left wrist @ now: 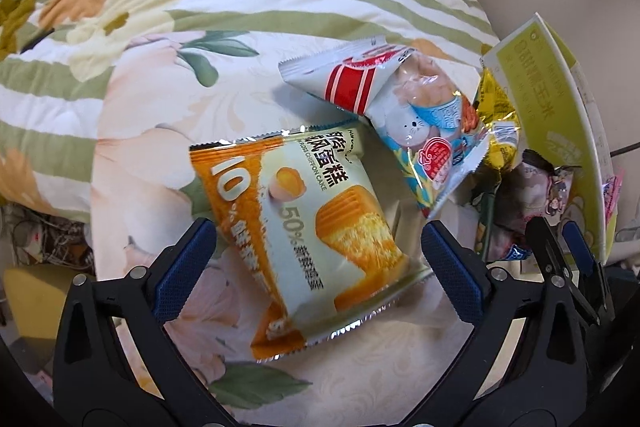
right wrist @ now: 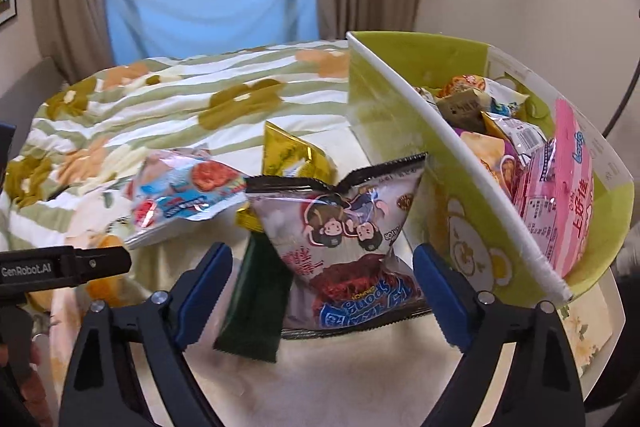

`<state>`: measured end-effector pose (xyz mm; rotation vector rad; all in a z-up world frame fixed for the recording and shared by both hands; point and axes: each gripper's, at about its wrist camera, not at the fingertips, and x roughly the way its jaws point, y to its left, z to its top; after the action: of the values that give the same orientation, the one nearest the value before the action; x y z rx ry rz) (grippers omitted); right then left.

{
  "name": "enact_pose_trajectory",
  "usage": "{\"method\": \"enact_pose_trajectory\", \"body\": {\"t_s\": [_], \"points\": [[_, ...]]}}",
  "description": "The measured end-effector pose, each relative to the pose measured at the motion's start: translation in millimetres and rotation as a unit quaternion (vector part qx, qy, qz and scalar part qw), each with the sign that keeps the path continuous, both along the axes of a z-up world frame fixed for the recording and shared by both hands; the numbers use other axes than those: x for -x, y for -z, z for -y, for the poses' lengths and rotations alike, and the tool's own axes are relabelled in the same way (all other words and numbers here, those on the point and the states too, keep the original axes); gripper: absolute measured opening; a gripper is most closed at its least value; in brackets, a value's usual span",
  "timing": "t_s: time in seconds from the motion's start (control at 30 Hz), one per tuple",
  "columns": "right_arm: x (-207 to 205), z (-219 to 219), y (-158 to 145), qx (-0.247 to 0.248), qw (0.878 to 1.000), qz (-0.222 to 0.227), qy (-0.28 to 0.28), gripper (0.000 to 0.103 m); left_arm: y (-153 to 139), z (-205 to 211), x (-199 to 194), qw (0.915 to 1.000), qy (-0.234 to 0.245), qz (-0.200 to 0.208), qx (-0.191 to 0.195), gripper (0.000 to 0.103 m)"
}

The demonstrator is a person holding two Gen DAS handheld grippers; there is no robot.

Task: Organize snacks
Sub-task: 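Grasp the orange cake bag with the left gripper while the right grasps the brown cartoon bag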

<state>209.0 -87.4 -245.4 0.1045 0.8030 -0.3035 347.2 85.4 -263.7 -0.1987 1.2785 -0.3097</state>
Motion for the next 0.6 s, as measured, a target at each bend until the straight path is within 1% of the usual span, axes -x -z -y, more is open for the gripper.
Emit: {"method": "enact_pose_trajectory", "body": {"t_s": [0.13,0.2,0.23,0.3,0.33,0.37,0.43,0.47,0.6], "points": [[-6.6,-2.4,8.0,0.026,1.0,0.0,0.005,0.089,6.8,2.1,-5.8,1.0,0.002,-0.001,-0.009,0.099],[-10.3,-1.9,12.2,0.035,0.999,-0.004,0.003,0.086,11.6,1.3,-9.4,0.9999,-0.003,-0.007,-0.012,0.091],[-12.5,-1.5,14.8,0.038,0.999,-0.007,0.001,0.086,13.8,0.2,-11.3,0.9999,-0.004,-0.01,-0.013,0.09],[-16.9,-1.1,20.3,0.044,0.999,-0.013,-0.002,0.081,19.5,-1.4,-13.3,0.9998,-0.007,-0.017,-0.011,0.087],[-18.5,-1.4,22.6,0.049,0.999,-0.016,-0.003,0.079,18.6,-1.3,-13.1,0.9998,-0.005,-0.012,-0.015,0.085],[-20.2,-1.1,25.4,0.055,0.998,-0.019,-0.005,0.077,18.8,0.9,-13.2,0.9997,0.001,-0.011,-0.022,0.08],[-21.9,0.6,30.0,0.063,0.998,-0.024,-0.006,0.076,18.6,3.7,-11.5,0.9993,0.01,-0.007,-0.034,0.077],[-22.2,2.1,31.8,0.064,0.998,-0.027,-0.006,0.076,18.4,3.7,-10.5,0.9994,0.014,-0.006,-0.032,0.074],[-26.3,9.6,40.5,0.064,0.997,-0.043,-0.013,0.067,16.3,0.8,-4.4,0.9992,0.019,-0.005,-0.033,0.067]]}}
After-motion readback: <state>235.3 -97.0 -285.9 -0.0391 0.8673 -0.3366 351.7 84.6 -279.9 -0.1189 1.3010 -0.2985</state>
